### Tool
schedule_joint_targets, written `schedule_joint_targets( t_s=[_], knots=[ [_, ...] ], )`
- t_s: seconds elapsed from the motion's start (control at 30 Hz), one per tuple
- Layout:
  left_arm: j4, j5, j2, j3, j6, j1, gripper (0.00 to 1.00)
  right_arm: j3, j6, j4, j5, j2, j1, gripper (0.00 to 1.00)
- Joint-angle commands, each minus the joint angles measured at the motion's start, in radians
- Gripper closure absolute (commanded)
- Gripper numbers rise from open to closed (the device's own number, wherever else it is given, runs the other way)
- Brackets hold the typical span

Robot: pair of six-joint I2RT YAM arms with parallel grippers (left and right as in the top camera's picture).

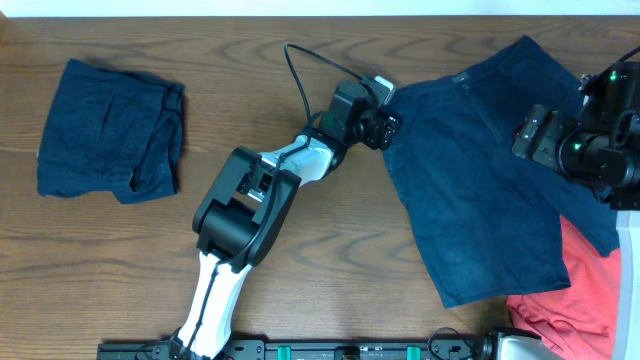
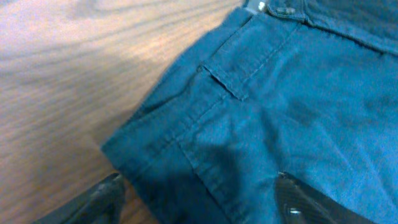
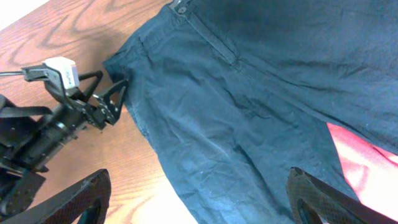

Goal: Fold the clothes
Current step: 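Drag the navy shorts leftward with the right gripper toward table center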

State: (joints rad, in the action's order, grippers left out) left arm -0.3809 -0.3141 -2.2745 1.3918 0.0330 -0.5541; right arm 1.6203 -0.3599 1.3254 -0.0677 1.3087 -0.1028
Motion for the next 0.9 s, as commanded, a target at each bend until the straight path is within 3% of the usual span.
schedule_joint_targets(
  t_s=[0.0,0.23,0.47,0.73,0.87],
  knots=[
    [-0.028,0.01,-0.027,0.006,0.076,-0.004,0.31,0.002,0.002,0.004,0.015,-0.001,-0.012,0.12],
    [-0.018,0.011,-0.053,0.006,0.131,-0.004,0.37,0.002,0.002,0.013,0.015,-0.001,-0.012,0.14],
    [0.018,0.012,-0.054,0.006,0.175,-0.003,0.7,0.003,0.002,0.022,0.015,-0.002,-0.012,0.16],
    [0.268,0.107,-0.045,0.006,0.175,0.03,0.94,0.002,0.002,0.031,0.015,-0.002,-0.012,0.18],
    [0.443,0.152,0.008,0.006,0.176,0.119,0.94,0.003,0.018,0.03,0.019,-0.002,-0.012,0.18]
  ],
)
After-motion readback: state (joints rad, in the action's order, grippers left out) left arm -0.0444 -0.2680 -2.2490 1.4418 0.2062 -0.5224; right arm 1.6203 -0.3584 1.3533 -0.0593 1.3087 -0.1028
